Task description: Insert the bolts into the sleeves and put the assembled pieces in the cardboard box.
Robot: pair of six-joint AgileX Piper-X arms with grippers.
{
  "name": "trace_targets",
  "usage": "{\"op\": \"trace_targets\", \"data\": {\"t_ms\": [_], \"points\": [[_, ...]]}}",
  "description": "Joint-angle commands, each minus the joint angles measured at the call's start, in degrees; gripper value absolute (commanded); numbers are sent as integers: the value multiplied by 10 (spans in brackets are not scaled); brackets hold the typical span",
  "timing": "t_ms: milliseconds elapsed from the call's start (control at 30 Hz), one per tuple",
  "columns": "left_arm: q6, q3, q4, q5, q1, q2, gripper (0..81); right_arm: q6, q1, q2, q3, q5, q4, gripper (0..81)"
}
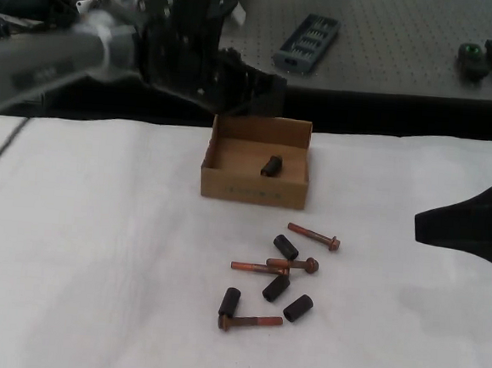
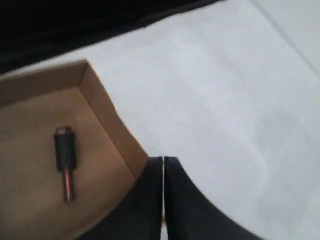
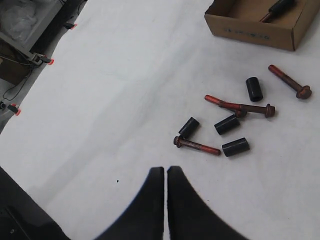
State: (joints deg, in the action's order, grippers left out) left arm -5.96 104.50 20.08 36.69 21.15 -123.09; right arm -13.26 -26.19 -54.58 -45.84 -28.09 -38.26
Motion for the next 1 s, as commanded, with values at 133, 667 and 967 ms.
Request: {"op": "trace_targets", "data": {"t_ms": [133,667,967], "points": [[141,-69,259,-12,-4,135,7,5,4,6,-3,-3,-32,29],[60,-589,107,-13,-3,600,7,30,4,6,-3,-3,-81,29],[30,-692,98,-40,-3,783,7,-8,4,4,-3,-3,-81,29]]}}
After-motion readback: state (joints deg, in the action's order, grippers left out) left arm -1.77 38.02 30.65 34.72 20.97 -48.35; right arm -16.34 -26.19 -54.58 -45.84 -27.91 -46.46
